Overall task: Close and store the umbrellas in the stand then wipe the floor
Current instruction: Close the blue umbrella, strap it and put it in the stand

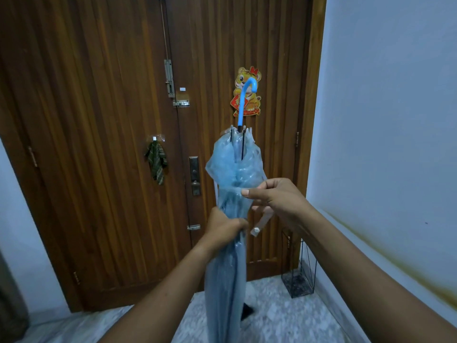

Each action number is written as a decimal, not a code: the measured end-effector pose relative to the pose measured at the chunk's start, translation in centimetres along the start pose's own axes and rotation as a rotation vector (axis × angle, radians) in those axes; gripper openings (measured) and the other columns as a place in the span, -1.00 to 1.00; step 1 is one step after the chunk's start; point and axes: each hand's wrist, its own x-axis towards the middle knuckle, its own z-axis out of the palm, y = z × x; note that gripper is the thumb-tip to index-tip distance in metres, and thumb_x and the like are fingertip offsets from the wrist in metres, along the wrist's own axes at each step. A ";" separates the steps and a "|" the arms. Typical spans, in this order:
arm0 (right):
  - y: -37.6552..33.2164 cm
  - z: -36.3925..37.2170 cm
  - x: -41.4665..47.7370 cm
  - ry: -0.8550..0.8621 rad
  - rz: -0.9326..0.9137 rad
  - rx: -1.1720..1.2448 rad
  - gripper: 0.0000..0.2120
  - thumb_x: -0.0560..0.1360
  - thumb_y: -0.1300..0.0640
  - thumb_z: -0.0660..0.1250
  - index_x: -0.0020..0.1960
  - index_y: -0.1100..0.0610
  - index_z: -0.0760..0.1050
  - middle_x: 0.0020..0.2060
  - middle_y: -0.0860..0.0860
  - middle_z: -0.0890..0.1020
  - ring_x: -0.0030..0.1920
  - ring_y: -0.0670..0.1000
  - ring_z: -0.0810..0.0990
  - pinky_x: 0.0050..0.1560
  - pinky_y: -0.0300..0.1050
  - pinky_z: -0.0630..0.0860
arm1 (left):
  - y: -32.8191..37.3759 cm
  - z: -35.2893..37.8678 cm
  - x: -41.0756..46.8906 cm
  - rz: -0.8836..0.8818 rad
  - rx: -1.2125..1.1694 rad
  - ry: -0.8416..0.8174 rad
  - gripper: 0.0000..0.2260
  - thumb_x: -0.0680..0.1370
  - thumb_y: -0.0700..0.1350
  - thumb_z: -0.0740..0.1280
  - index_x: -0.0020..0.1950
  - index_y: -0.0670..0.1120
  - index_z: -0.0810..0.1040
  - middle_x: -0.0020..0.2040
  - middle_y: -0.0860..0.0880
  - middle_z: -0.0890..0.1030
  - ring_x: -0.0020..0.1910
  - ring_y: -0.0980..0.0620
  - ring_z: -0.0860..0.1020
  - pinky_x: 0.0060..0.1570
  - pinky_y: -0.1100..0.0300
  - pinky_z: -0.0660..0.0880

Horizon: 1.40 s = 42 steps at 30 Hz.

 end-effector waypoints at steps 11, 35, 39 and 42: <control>0.8 -1.4 0.0 0.020 0.024 -0.069 -0.73 0.45 0.07 0.54 -0.27 0.15 0.50 -0.45 0.01 0.61 -0.30 0.02 0.68 -0.41 -0.21 0.51 | 1.2 -2.0 1.5 -0.205 -0.301 -0.036 -0.72 0.10 -0.40 0.17 -0.22 -0.25 0.44 -0.41 -0.11 0.38 -0.53 -0.01 0.38 -0.48 0.20 0.41; 1.1 2.3 0.6 0.287 -0.196 0.007 -0.73 0.41 0.19 0.56 -0.32 0.12 0.48 -0.34 -0.01 0.69 -0.22 -0.07 0.71 -0.18 -0.12 0.63 | 1.8 1.9 -1.3 0.074 0.120 -0.046 -0.33 0.27 -0.10 0.61 0.27 0.00 0.37 0.00 0.10 0.61 -0.02 0.13 0.63 -0.19 0.37 0.51; 0.0 1.9 0.0 0.082 -0.185 -0.131 -0.80 0.45 0.10 0.54 -0.20 0.23 0.64 -0.26 -0.01 0.73 -0.18 -0.09 0.73 -0.17 -0.19 0.65 | 1.4 2.3 -0.8 -0.015 0.116 0.261 -0.70 0.33 -0.20 0.49 0.04 -0.10 0.59 -0.27 0.06 0.62 -0.31 0.07 0.61 -0.56 0.41 0.34; -0.5 1.1 -0.5 0.089 -0.226 -0.340 -0.80 0.45 0.01 0.52 -0.22 0.13 0.70 -0.27 -0.05 0.74 -0.21 -0.12 0.73 -0.14 -0.12 0.66 | 1.5 1.3 -0.5 -0.030 0.094 0.243 -0.67 0.33 -0.24 0.41 0.06 0.01 0.57 -0.20 0.03 0.64 -0.29 0.09 0.62 -0.49 0.32 0.41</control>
